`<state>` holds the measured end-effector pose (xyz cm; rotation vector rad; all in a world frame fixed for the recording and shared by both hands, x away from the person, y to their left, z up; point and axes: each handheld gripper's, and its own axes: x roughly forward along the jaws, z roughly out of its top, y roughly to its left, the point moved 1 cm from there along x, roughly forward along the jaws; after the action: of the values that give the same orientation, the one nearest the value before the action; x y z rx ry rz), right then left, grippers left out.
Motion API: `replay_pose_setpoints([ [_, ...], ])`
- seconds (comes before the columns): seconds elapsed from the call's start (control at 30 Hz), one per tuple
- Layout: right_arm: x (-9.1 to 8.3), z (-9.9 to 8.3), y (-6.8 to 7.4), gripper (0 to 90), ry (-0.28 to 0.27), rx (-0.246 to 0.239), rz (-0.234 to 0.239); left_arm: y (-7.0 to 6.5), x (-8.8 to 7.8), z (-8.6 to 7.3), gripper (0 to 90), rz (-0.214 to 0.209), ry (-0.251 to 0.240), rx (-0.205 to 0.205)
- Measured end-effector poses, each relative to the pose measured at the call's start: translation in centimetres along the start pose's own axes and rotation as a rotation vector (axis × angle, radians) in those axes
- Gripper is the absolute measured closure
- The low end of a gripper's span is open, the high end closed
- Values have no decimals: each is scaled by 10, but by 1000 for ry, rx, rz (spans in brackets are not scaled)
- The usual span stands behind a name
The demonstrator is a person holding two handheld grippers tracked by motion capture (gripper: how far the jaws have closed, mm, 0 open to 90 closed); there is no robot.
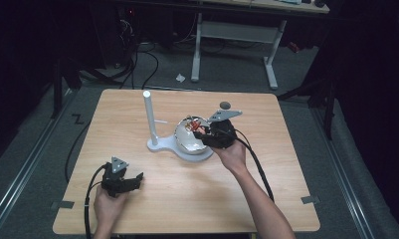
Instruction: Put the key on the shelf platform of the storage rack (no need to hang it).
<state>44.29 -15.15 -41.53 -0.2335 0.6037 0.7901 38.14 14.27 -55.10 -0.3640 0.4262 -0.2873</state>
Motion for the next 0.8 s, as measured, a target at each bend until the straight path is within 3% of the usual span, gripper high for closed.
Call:
replay_pose_setpoints([
  [0.8,33,-8,-3,666,71,13,16,0,0,0,224,0,0,0],
])
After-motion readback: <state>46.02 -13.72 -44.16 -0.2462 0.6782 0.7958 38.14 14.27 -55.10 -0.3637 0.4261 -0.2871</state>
